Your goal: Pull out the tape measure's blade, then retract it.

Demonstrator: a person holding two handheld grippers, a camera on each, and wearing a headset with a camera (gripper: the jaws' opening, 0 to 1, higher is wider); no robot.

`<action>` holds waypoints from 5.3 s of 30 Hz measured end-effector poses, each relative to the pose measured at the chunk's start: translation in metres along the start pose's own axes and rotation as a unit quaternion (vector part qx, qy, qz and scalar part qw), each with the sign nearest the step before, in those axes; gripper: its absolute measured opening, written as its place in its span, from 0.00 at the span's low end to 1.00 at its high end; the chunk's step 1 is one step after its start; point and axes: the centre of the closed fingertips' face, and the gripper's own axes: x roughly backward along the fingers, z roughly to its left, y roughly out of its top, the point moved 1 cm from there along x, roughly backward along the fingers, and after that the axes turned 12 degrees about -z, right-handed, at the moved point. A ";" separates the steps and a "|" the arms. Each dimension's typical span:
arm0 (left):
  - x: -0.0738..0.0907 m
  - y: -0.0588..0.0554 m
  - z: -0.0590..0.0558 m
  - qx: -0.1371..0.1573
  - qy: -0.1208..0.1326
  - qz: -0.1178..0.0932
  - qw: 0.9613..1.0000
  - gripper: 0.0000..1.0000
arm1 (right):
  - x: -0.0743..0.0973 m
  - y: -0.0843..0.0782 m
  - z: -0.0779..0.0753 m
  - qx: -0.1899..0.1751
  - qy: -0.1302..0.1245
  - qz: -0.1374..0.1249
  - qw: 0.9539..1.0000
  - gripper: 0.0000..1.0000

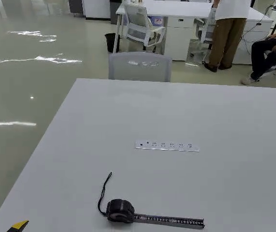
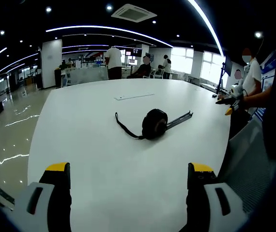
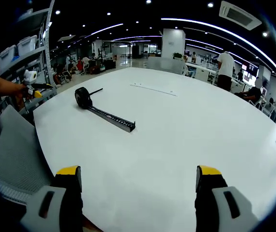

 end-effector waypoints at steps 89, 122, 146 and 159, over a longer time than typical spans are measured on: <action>-0.122 0.042 -0.060 0.002 0.096 -0.036 0.995 0.99 | -0.078 0.045 0.014 0.176 0.153 0.064 0.970 0.93; -0.156 0.035 -0.070 0.001 0.155 -0.045 0.987 0.99 | -0.161 0.052 0.031 0.289 0.314 0.155 0.891 0.67; -0.175 0.020 -0.077 0.014 0.168 -0.042 0.985 0.99 | -0.188 0.010 0.030 0.301 0.349 0.230 0.857 0.37; -0.172 0.020 -0.071 0.017 0.174 -0.042 0.984 0.99 | -0.194 0.002 0.029 0.299 0.344 0.240 0.857 0.27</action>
